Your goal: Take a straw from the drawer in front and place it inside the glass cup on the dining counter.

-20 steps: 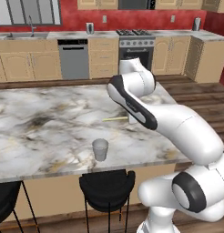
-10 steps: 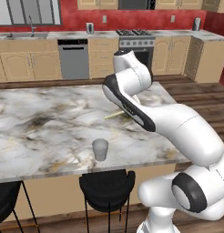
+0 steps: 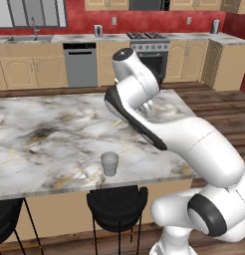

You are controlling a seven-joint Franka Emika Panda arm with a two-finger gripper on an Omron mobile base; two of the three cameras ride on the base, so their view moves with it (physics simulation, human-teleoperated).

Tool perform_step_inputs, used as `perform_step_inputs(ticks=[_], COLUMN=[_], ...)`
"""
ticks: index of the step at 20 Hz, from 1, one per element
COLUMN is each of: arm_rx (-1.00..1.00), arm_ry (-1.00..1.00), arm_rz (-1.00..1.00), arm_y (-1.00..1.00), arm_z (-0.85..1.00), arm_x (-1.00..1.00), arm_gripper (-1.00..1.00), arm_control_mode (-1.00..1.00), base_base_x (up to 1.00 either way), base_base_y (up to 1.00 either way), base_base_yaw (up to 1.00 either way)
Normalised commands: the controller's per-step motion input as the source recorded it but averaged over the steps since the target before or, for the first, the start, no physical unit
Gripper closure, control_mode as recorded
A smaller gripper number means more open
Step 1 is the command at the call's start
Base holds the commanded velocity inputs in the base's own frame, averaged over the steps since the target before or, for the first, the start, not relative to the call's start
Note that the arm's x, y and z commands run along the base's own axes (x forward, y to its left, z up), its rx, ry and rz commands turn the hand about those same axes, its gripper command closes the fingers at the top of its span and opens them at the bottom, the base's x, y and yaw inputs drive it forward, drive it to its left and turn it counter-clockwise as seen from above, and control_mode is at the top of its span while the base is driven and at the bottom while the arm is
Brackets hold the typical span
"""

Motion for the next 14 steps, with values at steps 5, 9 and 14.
perform_step_inputs(ticks=[5, 9, 14], arm_rx=[0.06, 0.09, 0.13], arm_ry=[-0.23, -0.2, -0.15], arm_rz=[0.71, 0.83, 0.83], arm_y=[-0.26, -0.21, -0.1], arm_z=[0.0, -0.04, -0.13], arm_x=[0.04, 0.0, 0.14], arm_gripper=[1.0, 1.0, 1.0], arm_control_mode=[-1.0, -1.0, -1.0], base_base_x=[0.0, 0.0, 0.0], base_base_y=[0.0, 0.0, 0.0], base_base_yaw=[0.0, 0.0, 0.0])
